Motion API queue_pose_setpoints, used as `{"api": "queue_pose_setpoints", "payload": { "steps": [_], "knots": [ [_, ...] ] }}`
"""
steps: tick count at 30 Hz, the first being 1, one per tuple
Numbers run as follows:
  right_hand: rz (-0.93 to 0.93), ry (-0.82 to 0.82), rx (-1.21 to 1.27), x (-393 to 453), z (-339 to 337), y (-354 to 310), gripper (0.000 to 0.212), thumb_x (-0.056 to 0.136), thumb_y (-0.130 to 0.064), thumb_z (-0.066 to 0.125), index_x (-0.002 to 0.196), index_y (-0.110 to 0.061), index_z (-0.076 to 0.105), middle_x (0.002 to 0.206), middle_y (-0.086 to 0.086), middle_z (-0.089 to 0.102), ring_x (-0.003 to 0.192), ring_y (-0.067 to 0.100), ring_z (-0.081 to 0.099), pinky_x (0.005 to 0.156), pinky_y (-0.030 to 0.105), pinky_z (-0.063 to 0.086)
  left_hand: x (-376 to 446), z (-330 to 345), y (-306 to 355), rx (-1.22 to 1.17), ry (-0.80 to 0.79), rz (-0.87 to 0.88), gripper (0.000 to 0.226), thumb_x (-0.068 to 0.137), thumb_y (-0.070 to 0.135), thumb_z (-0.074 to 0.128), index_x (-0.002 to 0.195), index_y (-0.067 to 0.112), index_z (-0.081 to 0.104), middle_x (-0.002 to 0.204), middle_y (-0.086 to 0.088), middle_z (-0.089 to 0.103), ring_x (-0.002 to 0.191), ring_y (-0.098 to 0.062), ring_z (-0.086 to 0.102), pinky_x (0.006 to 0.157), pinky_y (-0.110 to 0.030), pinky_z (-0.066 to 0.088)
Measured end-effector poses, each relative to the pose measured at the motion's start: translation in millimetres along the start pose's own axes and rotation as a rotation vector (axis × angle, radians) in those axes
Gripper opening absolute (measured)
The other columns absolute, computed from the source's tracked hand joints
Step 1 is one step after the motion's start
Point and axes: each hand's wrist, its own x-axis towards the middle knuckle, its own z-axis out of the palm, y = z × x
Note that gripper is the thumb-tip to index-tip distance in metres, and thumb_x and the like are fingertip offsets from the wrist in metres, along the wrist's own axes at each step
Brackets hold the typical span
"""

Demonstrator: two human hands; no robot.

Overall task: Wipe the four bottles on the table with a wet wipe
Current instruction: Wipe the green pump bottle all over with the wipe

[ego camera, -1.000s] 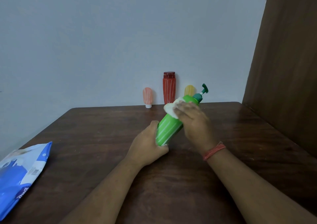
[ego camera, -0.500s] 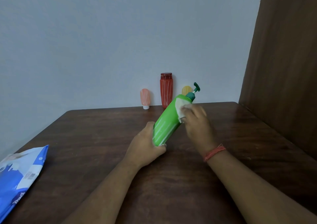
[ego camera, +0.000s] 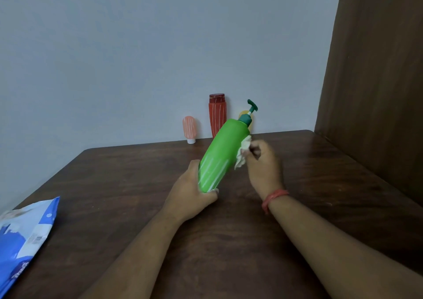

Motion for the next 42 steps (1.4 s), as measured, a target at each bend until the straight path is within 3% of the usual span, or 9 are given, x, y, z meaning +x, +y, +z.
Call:
{"api": "queue_pose_setpoints", "payload": {
  "steps": [3, 6, 9, 14, 19, 25, 31, 37, 42],
  "knots": [
    [0.125, 0.114, 0.235, 12, -10, 2, 0.008, 0.092, -0.011, 0.066, 0.094, -0.019, 0.066, 0.093, 0.001, 0.073, 0.083, 0.011, 0.068, 0.077, 0.022, 0.056, -1, -1, 3, -0.015, -0.066, 0.007, 0.064, 0.076, 0.035, 0.081, 0.125, 0.03, 0.041, 0.099, 0.01, 0.056, 0.086, -0.006, 0.057, 0.068, -0.026, 0.047],
    [0.257, -0.05, 0.399, -5, -3, 6, 0.009, 0.092, -0.013, 0.067, 0.087, -0.02, 0.063, 0.089, 0.007, 0.074, 0.088, 0.024, 0.071, 0.084, 0.045, 0.057, -1, -3, 3, -0.048, -0.079, -0.013, 0.062, 0.077, 0.033, 0.081, 0.124, 0.032, 0.04, 0.101, 0.013, 0.056, 0.088, -0.003, 0.056, 0.064, -0.018, 0.041],
    [0.347, -0.165, 0.465, -13, 6, 4, 0.008, 0.092, -0.013, 0.068, 0.086, -0.013, 0.063, 0.086, 0.012, 0.074, 0.087, 0.027, 0.069, 0.09, 0.055, 0.054, -3, -6, 4, -0.09, -0.072, -0.047, 0.059, 0.078, 0.031, 0.081, 0.121, 0.033, 0.04, 0.102, 0.014, 0.055, 0.088, -0.003, 0.057, 0.063, -0.015, 0.04],
    [0.34, 0.039, 0.657, 8, -7, -5, 0.005, 0.092, -0.007, 0.067, 0.094, -0.012, 0.065, 0.082, -0.001, 0.074, 0.082, 0.011, 0.07, 0.084, 0.036, 0.056, -3, -5, 6, -0.091, -0.115, -0.031, 0.062, 0.079, 0.033, 0.081, 0.124, 0.035, 0.039, 0.106, 0.012, 0.056, 0.092, -0.004, 0.057, 0.068, -0.019, 0.043],
    [0.479, -0.293, 0.742, -14, -3, -10, 0.012, 0.089, -0.009, 0.068, 0.099, -0.005, 0.063, 0.088, 0.005, 0.072, 0.084, 0.015, 0.07, 0.08, 0.034, 0.058, -4, -7, 5, -0.127, -0.092, -0.065, 0.06, 0.079, 0.03, 0.081, 0.124, 0.033, 0.042, 0.104, 0.012, 0.057, 0.091, -0.004, 0.058, 0.068, -0.02, 0.044],
    [0.443, -0.108, 0.895, 4, -12, -14, 0.008, 0.088, -0.007, 0.067, 0.094, -0.005, 0.063, 0.082, 0.002, 0.073, 0.081, 0.012, 0.07, 0.081, 0.034, 0.059, -5, -6, 7, -0.151, -0.159, -0.067, 0.059, 0.08, 0.031, 0.081, 0.124, 0.035, 0.042, 0.108, 0.009, 0.057, 0.095, -0.007, 0.058, 0.076, -0.026, 0.05],
    [0.456, -0.422, 0.793, -14, -3, -16, 0.029, 0.074, -0.02, 0.073, 0.098, -0.004, 0.065, 0.085, 0.004, 0.074, 0.083, 0.015, 0.071, 0.076, 0.031, 0.059, -6, -9, 6, -0.281, -0.106, -0.129, 0.063, 0.067, 0.043, 0.075, 0.122, 0.033, 0.048, 0.107, 0.007, 0.062, 0.095, -0.01, 0.062, 0.074, -0.024, 0.048],
    [0.399, -0.005, 0.86, 12, -13, -10, 0.005, 0.092, -0.01, 0.065, 0.093, -0.005, 0.067, 0.086, 0.004, 0.071, 0.08, 0.011, 0.069, 0.075, 0.031, 0.057, -5, -7, 8, -0.219, -0.194, -0.091, 0.06, 0.075, 0.034, 0.082, 0.124, 0.033, 0.046, 0.106, 0.008, 0.059, 0.092, -0.007, 0.059, 0.07, -0.024, 0.045],
    [0.365, -0.09, 0.756, -2, -6, -12, 0.007, 0.094, -0.009, 0.063, 0.098, -0.011, 0.068, 0.089, -0.001, 0.075, 0.086, 0.008, 0.071, 0.082, 0.03, 0.058, -5, -9, 6, -0.245, -0.183, -0.107, 0.054, 0.079, 0.029, 0.082, 0.121, 0.032, 0.047, 0.105, 0.007, 0.059, 0.091, -0.008, 0.059, 0.069, -0.023, 0.045]
  ]
}}
